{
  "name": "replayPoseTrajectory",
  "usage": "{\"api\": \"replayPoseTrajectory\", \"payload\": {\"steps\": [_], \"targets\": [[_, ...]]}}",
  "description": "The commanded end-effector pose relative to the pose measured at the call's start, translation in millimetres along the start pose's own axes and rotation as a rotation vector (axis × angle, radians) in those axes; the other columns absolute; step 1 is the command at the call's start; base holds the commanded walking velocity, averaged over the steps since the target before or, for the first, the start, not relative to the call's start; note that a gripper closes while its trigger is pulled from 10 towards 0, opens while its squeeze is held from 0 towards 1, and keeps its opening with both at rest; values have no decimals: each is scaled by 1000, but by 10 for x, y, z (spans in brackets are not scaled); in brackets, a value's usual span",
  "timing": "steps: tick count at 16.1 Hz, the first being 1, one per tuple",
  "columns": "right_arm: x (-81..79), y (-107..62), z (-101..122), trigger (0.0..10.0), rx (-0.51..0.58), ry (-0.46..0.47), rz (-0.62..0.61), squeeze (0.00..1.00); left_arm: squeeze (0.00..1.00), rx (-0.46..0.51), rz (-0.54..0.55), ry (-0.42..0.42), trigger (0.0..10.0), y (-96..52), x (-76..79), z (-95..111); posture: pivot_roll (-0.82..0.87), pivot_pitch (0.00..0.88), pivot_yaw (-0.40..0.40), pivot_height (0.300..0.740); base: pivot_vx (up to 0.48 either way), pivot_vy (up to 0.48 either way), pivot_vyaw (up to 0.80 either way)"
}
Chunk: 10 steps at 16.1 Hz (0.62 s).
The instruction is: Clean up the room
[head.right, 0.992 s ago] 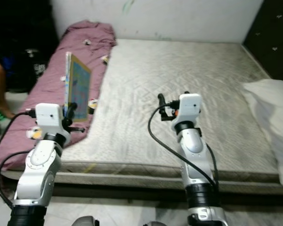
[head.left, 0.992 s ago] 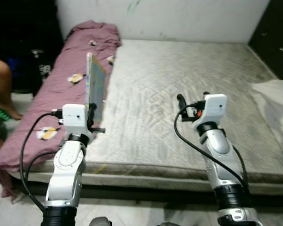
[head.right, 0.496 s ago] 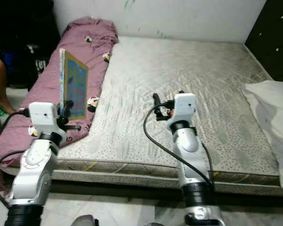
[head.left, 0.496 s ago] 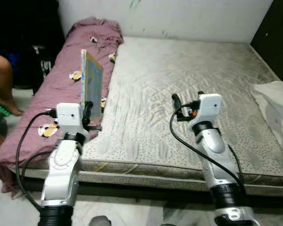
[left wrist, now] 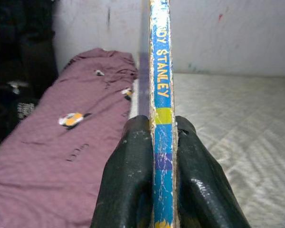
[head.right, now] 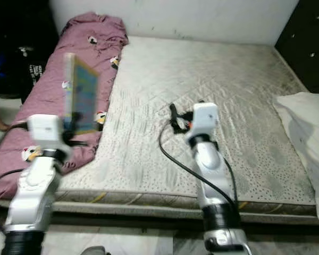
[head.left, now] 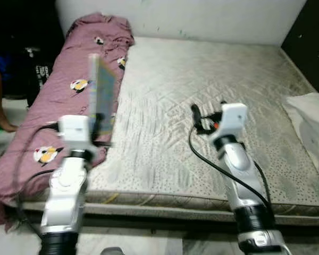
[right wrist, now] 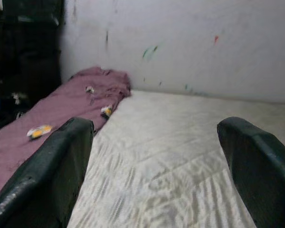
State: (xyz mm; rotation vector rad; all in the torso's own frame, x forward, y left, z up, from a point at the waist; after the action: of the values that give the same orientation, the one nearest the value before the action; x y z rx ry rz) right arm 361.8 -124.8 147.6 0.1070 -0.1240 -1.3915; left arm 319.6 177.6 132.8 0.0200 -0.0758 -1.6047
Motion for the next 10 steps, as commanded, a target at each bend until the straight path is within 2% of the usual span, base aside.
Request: {"api": "replayPoseTrajectory", "payload": {"steps": [1,3,7,10], "targets": [[138,-33,-28,10000,-8,-13,-36,0,0,57,-48,-10,10000,30,139,129,3,0,-22,740,368,0,0],[138,-31,-29,10000,-9,-11,-37,0,0,55,-49,-11,10000,33,142,126,3,0,-22,740,345,0,0],[159,-36,-38,10000,-14,-17,-46,0,0,37,-34,3,10000,28,166,86,3,0,-23,740,0,0,0],[174,-28,-25,10000,-14,-24,-50,0,0,41,-27,27,10000,33,149,101,10,2,-32,740,0,0,-696]]}}
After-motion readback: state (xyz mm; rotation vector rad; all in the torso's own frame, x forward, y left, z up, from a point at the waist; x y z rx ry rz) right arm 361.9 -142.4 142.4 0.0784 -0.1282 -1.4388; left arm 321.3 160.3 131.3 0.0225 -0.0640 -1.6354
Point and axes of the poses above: a point about 5 cm out from each wrist's last joint towards the gripper, its own y axis pointing out of the wrist towards the gripper, its own z axis along the axis of the wrist's last joint, x = y × z, the point moved 4 cm from there along y, pointing out of the wrist towards the gripper, and after that the axes turned 2 degrees about -y, right-handed, at the moved point
